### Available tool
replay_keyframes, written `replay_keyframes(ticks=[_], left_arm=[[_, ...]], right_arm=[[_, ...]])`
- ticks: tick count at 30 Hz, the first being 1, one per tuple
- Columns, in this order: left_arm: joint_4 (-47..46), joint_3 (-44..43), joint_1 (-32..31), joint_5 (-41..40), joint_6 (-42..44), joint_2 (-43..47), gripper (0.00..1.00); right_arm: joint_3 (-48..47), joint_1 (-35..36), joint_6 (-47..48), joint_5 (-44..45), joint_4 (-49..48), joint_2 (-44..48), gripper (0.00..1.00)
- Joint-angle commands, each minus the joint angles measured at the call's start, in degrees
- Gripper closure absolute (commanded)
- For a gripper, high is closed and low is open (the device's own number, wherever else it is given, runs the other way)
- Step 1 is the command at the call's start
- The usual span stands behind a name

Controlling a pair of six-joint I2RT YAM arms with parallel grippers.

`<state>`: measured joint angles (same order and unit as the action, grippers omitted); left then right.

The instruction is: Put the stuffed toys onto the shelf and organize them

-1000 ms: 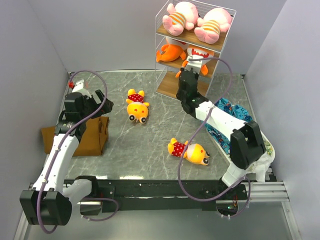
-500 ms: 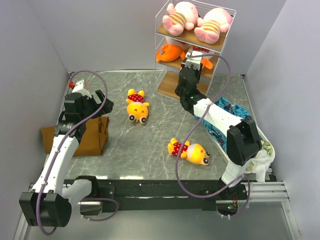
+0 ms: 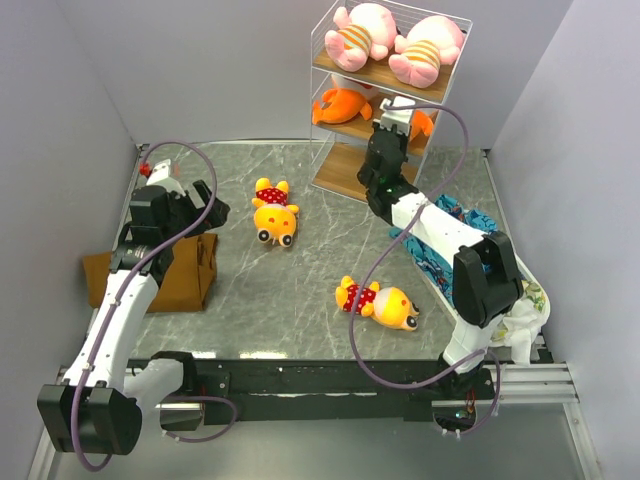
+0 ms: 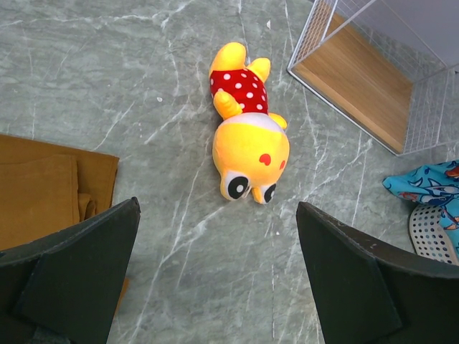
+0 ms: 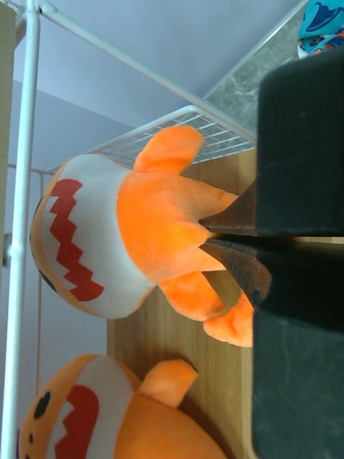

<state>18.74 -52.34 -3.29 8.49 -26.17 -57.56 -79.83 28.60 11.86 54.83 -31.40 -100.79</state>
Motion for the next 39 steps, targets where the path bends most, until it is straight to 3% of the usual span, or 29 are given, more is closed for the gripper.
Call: replay_keyframes(ticks=[1, 10, 17, 20, 21, 24, 33, 39], left_arm=[[-1.25, 0.22, -0.49, -0.58, 0.86, 0.78, 0.04], [-1.34, 0.13, -1.11, -0.67, 0.95, 0.43, 0.04], [-1.78, 0.48, -1.28, -0.58, 0.86, 0.52, 0.03], [-1.69, 0.39, -1.46, -1.02, 0.95, 0.52, 0.03], [-1.69, 0.39, -1.46, -1.46, 0.95, 0.61, 0.04], [-1.43, 0.39, -1.63, -2.25, 1.12, 0.78, 0.04], [-1.87, 1.10, -2.07, -4.97, 1.21, 2.54, 0.04], [-0.90, 0.74, -2.16, -6.82, 1.21, 1.75, 0.03]], right_arm=[[-3.57, -1.26, 0.89, 1.16, -4.73, -1.68, 1.00], [-4.54, -2.67, 3.79, -1.73, -8.77, -4.15, 1.00], [-4.19, -3.11, 8.62, -3.85, -13.95, -5.38, 0.93], [-3.67, -3.02, 8.80, -4.11, -14.04, -4.42, 0.83], [-3.32, -3.11, 8.27, -4.55, -13.26, -3.89, 0.72], [-1.30, -2.94, 5.38, -8.24, -8.08, -0.29, 0.61], [8.28, -0.92, -3.23, -16.41, 1.59, 12.98, 0.52], [10.92, -0.47, -20.71, -23.88, 20.92, 22.30, 0.49]])
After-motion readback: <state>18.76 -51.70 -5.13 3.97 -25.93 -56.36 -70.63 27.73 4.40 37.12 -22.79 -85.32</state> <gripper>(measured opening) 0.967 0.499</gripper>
